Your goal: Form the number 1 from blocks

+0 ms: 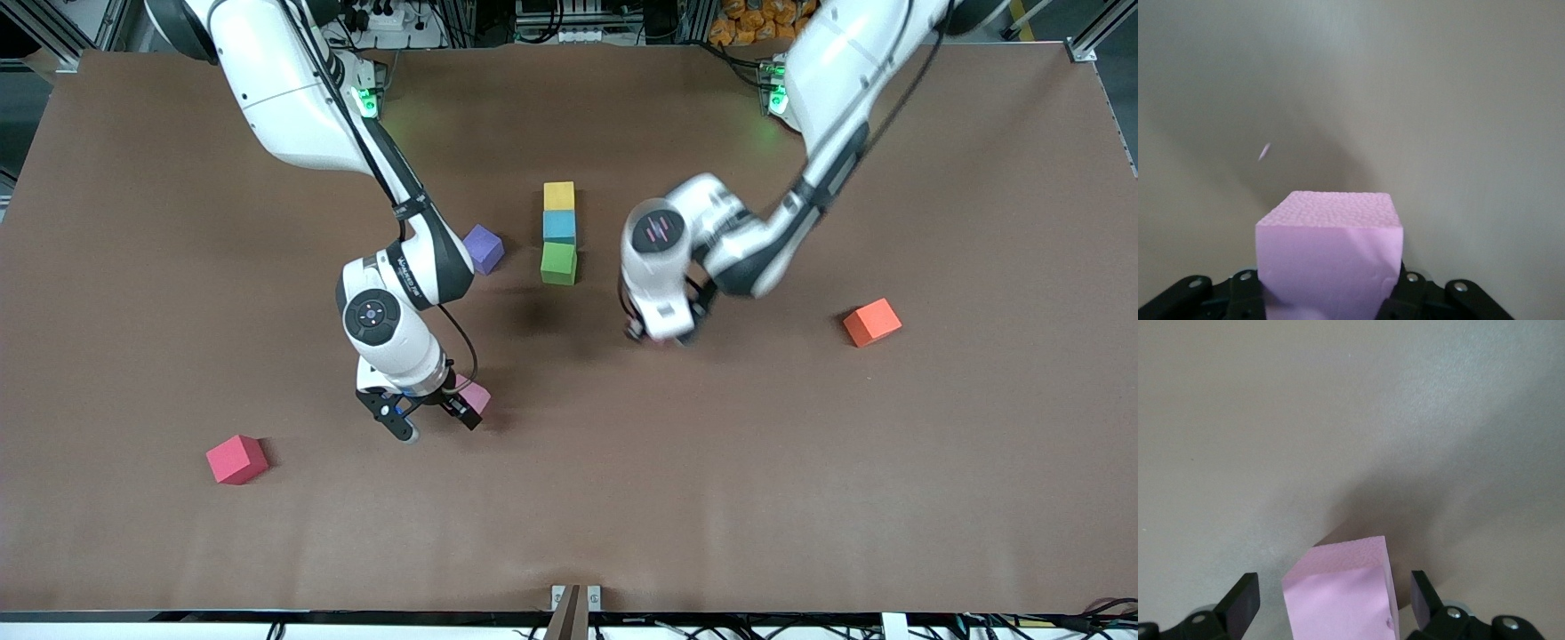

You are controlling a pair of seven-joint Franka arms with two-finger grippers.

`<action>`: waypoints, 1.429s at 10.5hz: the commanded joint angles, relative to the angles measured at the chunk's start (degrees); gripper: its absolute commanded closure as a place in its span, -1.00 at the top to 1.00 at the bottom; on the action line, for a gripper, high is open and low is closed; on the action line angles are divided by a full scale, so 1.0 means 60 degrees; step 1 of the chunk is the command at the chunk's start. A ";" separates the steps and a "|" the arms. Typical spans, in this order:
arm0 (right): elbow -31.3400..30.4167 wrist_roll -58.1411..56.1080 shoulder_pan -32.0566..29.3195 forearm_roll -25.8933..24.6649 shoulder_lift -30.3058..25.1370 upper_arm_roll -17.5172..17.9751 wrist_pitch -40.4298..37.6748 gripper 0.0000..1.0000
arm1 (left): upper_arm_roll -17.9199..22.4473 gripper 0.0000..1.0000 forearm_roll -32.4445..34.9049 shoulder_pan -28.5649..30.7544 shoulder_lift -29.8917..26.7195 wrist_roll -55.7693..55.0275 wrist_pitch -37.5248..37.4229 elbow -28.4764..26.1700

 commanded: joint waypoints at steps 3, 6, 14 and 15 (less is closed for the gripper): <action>0.0054 -0.1011 0.0121 -0.0034 0.0348 -0.0094 -0.0205 0.33 | -0.2099 -1.00 0.0153 -0.0139 -0.0684 0.0897 -0.0628 -0.0860; 0.0054 -0.1360 -0.0054 -0.0034 -0.0002 -0.0094 -0.0612 -0.01 | -0.2337 -1.00 0.0182 -0.1601 -0.0246 0.1071 -0.0613 -0.0787; -0.1877 -0.4980 -0.0144 -0.0092 -0.2024 -0.0080 -0.1876 0.04 | -0.2337 -1.00 0.0182 -0.2572 0.0692 0.5070 0.0090 -0.0743; -0.2242 -0.4966 -0.0143 -0.0078 -0.2374 -0.0065 -0.1861 0.04 | -0.2322 -1.00 0.0182 -0.2587 0.0766 0.5101 0.0119 -0.0772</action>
